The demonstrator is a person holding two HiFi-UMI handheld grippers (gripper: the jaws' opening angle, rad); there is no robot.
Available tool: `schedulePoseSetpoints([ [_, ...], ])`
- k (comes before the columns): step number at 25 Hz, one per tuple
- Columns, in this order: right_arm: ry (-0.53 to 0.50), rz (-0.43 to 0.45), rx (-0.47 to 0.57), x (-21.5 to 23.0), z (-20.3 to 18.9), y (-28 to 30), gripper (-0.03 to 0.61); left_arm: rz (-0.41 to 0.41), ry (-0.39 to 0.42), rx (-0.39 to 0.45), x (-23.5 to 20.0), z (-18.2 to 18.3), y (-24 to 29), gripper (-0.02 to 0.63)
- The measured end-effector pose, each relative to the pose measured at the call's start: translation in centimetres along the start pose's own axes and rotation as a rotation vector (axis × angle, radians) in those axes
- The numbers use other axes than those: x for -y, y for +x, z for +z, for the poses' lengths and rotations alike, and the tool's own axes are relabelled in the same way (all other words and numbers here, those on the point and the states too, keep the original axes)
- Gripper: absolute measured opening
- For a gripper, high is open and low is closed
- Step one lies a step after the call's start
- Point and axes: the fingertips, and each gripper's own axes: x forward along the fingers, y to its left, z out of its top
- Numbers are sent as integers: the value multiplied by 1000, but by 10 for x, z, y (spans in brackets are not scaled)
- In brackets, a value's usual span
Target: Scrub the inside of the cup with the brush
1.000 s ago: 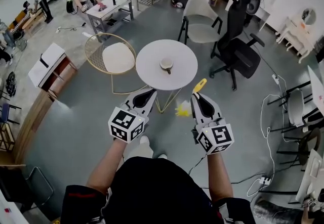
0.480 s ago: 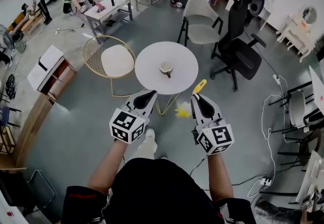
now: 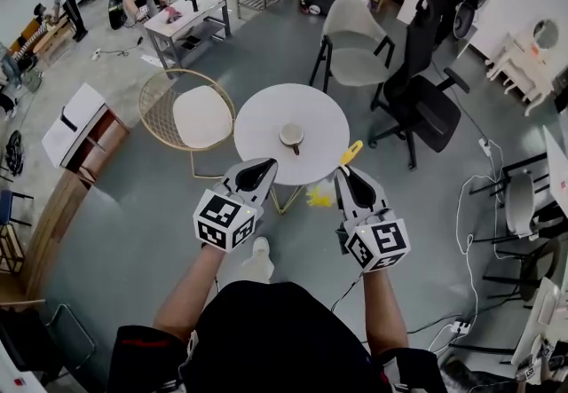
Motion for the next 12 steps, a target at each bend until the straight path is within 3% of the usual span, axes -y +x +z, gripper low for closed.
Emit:
schedulePoseSetpoints([
  [12,1,-17,-21,24,8,91,48,-19,-43,-22,-78,6,46,15],
])
